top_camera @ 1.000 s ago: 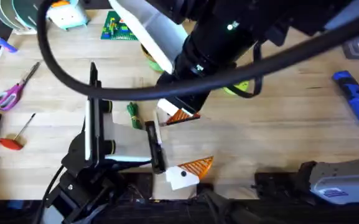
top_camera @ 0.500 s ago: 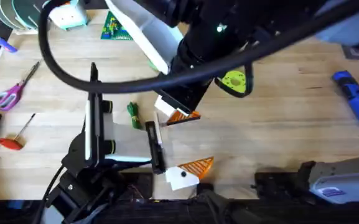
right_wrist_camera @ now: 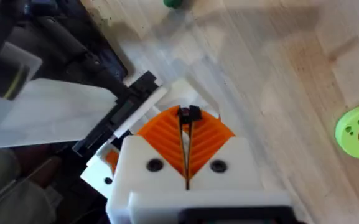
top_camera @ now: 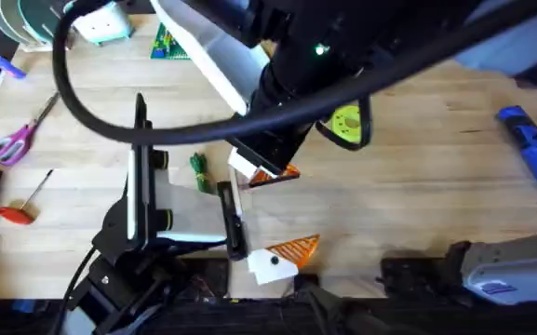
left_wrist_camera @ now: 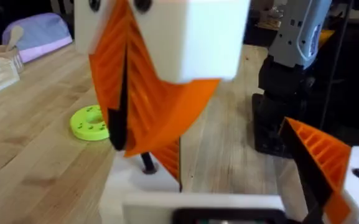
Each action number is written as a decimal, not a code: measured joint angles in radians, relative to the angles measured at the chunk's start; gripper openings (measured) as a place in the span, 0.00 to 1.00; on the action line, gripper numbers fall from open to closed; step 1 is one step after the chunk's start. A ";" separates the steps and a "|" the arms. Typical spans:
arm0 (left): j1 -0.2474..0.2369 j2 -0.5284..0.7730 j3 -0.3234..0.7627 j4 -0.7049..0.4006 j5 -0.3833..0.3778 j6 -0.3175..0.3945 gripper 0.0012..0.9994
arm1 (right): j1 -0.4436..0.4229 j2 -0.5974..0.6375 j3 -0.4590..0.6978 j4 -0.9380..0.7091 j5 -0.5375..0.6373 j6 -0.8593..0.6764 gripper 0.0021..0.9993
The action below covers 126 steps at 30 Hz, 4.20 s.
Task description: Pick up the gripper from the table and insert it into the empty holder that is missing its gripper. Then pick up a screw, insert it into the mounting hole, and use the screwdriver to tighten it. Finally, clean up the table by picking up the vegetable and placing it into the bucket.
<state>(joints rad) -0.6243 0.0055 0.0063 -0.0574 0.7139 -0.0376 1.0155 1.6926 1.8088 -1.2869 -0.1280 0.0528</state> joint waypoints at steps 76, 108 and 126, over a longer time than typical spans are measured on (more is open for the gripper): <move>-0.001 0.000 0.000 -0.001 0.001 -0.004 0.99 | -0.228 -0.177 0.002 -0.082 0.068 0.030 0.99; -0.001 0.000 0.000 -0.001 0.001 0.000 0.76 | -0.453 -0.805 -0.604 -0.015 -0.469 -0.259 0.99; -0.001 0.000 0.000 -0.001 0.001 0.006 0.02 | -0.453 -0.805 -0.607 -0.024 -0.415 -0.266 0.99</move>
<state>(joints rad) -0.6250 0.0055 0.0063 -0.0582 0.7147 -0.0319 0.5626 0.8872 1.2015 -1.3114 -0.5432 -0.2130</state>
